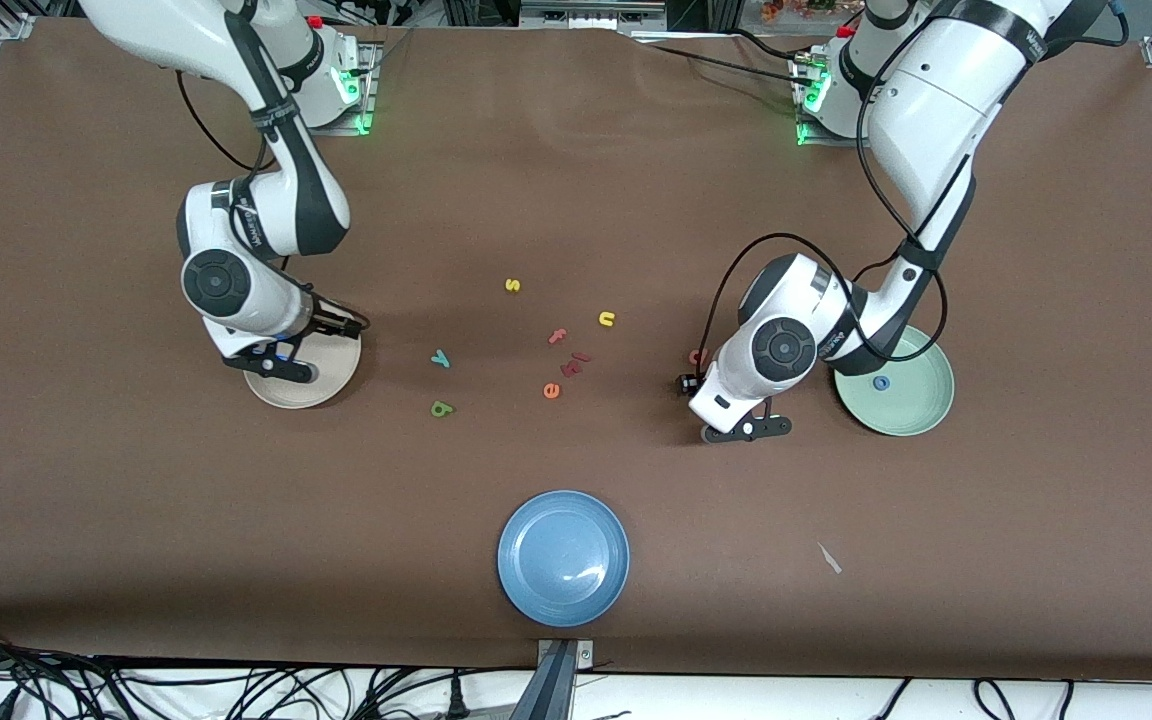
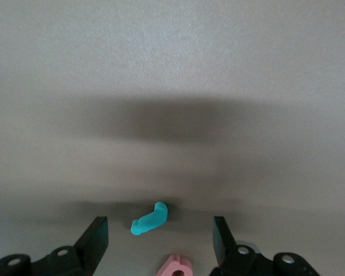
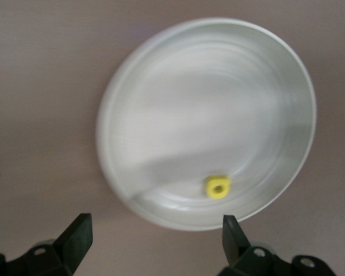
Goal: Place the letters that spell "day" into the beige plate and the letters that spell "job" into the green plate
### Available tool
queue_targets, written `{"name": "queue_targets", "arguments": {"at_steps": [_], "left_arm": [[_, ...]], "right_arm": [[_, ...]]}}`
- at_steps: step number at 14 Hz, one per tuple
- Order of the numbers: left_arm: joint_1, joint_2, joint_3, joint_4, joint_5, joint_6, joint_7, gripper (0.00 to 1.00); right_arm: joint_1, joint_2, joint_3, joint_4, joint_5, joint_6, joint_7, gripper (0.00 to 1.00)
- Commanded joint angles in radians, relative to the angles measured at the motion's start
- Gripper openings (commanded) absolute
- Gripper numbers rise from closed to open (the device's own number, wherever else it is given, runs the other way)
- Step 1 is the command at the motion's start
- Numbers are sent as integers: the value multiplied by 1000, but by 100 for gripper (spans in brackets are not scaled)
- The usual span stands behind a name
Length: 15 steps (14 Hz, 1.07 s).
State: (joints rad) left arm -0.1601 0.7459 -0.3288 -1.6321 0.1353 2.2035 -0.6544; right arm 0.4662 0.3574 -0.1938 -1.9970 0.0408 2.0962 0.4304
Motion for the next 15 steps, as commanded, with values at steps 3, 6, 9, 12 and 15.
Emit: {"name": "queue_targets", "arguments": {"at_steps": [3, 6, 9, 12, 15], "left_arm": [[-4, 43, 0, 28, 65, -8, -10, 75], [-4, 52, 0, 26, 67, -8, -10, 56], [-6, 52, 0, 25, 67, -10, -10, 22], [0, 47, 0, 25, 66, -14, -10, 0], [25, 8, -1, 29, 60, -33, -2, 0]], "right_arm": [[34, 159, 36, 346, 19, -160, -13, 100], [73, 228, 36, 405, 18, -141, 60, 100], [136, 252, 36, 350, 21, -20, 348, 100], [186, 287, 36, 290, 21, 129, 571, 99], [189, 275, 36, 207, 19, 168, 585, 81]]}}
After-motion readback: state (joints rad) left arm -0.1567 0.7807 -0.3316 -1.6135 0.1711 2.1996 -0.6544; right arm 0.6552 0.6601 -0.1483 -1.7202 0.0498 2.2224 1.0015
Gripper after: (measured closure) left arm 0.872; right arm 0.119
